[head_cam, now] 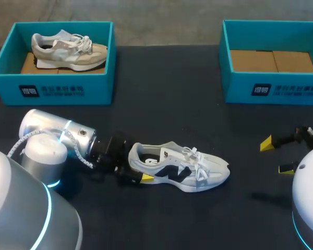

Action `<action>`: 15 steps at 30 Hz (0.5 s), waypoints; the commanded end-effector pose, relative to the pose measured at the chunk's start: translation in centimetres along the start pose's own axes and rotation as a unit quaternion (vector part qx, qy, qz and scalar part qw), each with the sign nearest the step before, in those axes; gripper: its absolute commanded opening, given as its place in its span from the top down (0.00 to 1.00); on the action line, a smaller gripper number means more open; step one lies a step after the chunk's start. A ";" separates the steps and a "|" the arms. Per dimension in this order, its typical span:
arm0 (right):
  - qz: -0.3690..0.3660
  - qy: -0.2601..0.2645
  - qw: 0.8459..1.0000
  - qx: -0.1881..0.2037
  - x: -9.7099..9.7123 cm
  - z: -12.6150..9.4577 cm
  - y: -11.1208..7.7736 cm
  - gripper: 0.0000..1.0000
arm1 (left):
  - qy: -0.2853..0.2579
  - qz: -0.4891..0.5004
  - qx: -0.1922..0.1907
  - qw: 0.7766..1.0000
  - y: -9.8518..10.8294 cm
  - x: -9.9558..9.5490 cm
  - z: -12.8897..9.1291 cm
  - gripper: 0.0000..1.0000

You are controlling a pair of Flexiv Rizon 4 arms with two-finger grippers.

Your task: Take the shoe out of the shoebox, open the shoe tongue, remove and reinsert the insole, then place the shoe into the shoebox

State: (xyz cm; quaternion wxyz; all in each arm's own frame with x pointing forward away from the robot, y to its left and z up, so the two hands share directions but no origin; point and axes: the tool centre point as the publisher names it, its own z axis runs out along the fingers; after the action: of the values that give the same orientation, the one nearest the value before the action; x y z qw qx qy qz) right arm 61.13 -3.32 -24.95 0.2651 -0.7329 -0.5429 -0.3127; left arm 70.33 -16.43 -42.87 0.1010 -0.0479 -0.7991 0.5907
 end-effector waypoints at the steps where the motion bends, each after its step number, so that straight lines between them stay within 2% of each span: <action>1: 0.000 -0.002 1.000 -0.001 0.0 0.0 -0.2 0.00 | -0.002 -0.002 0.002 1.000 0.2 -0.1 0.1 1.00; 15: 0.000 -0.002 1.000 -0.001 0.0 0.0 -0.2 0.00 | -0.002 -0.003 0.001 1.000 0.2 -0.1 0.0 1.00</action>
State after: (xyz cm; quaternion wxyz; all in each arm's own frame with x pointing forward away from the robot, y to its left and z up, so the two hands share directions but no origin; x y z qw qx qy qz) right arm 61.13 -3.31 -24.95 0.2651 -0.7329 -0.5429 -0.3127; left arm 70.32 -16.39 -42.90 0.1017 -0.0450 -0.7981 0.5922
